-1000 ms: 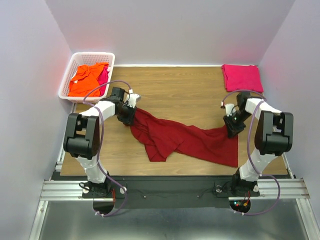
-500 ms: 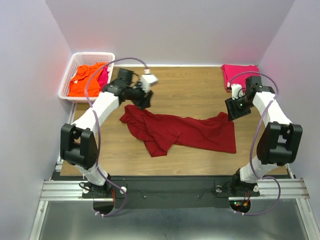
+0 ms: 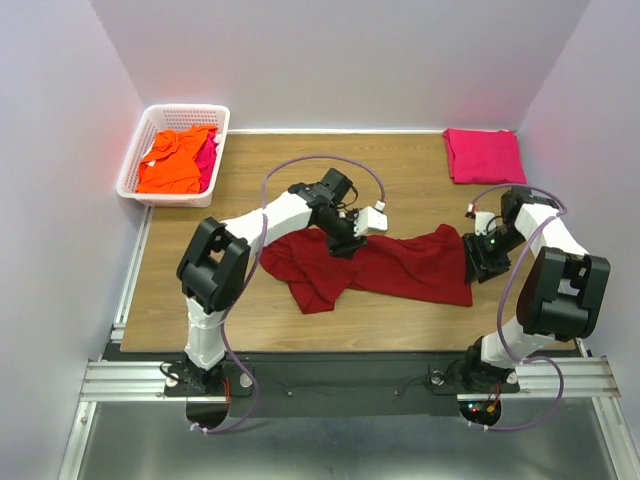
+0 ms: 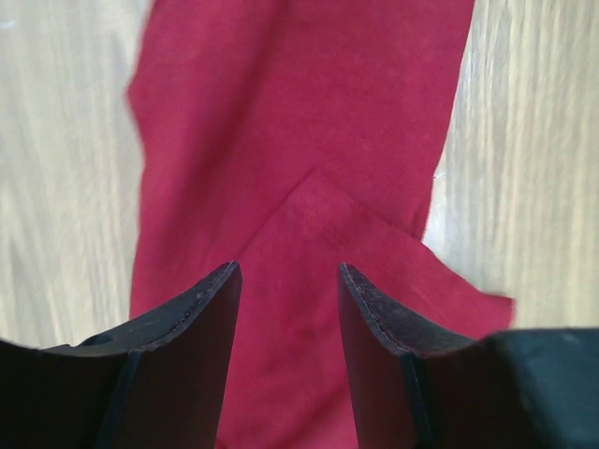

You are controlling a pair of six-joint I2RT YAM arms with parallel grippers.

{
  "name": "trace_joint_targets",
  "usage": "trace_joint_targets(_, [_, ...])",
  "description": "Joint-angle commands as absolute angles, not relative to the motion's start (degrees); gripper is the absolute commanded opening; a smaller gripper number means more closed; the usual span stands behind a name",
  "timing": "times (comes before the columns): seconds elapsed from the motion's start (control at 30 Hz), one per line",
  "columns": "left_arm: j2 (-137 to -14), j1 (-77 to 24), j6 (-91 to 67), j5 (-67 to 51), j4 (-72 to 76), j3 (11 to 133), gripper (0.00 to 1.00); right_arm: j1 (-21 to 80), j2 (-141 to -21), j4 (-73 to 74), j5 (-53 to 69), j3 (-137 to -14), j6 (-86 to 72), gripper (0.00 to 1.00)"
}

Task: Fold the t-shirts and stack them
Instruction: Flatten the tshirt out

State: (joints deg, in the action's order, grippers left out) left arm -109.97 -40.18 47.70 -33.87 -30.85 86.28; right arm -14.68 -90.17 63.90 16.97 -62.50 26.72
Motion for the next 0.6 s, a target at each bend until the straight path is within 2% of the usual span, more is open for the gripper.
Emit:
trace_joint_targets(0.0, [-111.62,-40.25,59.38,-37.08,-34.45,90.7,0.54,-15.47,-91.05,65.21,18.28,-62.93,24.52,0.5])
trace_joint_targets(0.57, [-118.56,-45.09,69.43,-35.69,-34.8,92.63,0.54,-18.46,-92.72,66.53,19.34,-62.05,24.34,0.49])
